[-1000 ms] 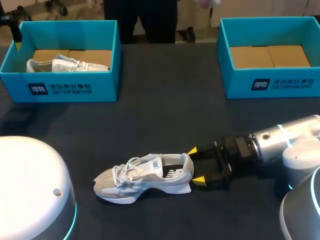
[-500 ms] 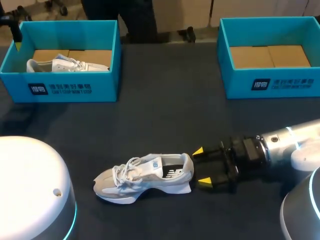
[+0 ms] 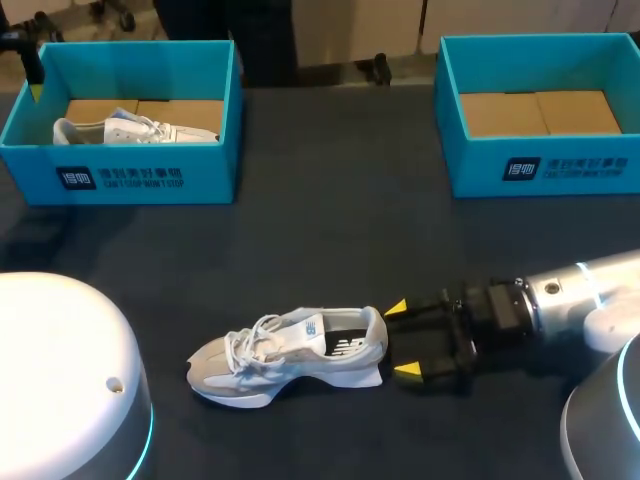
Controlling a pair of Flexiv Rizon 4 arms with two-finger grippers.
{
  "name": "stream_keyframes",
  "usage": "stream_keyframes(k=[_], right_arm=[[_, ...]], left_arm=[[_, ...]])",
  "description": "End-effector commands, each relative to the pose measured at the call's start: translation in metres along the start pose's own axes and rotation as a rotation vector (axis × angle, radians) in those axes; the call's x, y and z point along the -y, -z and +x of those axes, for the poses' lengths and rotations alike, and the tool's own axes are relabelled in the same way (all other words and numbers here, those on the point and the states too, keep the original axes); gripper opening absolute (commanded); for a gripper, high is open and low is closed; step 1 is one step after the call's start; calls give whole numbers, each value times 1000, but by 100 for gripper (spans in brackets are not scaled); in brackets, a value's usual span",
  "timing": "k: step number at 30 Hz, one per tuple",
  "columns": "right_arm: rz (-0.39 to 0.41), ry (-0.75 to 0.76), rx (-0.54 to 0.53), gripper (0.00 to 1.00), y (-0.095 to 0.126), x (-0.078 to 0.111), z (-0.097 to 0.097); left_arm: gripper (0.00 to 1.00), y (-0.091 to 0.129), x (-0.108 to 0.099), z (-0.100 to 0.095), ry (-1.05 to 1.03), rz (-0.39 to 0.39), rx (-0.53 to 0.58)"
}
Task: Take the shoe out of the shoebox, open the shoe tongue, remove and reinsert the insole, then place the shoe into the shoebox
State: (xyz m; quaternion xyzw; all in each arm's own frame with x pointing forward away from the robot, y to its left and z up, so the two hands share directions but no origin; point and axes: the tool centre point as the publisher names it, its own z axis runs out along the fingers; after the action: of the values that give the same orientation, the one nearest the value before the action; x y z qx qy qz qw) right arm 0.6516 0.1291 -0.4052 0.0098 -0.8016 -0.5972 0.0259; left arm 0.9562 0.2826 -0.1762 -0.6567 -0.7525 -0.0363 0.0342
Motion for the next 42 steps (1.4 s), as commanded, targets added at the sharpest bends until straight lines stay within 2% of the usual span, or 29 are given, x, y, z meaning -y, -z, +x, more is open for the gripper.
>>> stream_keyframes(k=[1,12,23,42], right_arm=[[28,-2,5,100,-9,-7,1],[39,-11,7,100,-18,-6,7],[39,-21,-8,100,-29,-4,-1],[57,-28,-15,100,-53,-8,1]], left_arm=[[100,0,1,0,-1,-1,-3],[100,0,1,0,-1,-1,-3],[100,0,1,0,-1,-1,-3],[100,0,1,0,-1,-1,-3]])
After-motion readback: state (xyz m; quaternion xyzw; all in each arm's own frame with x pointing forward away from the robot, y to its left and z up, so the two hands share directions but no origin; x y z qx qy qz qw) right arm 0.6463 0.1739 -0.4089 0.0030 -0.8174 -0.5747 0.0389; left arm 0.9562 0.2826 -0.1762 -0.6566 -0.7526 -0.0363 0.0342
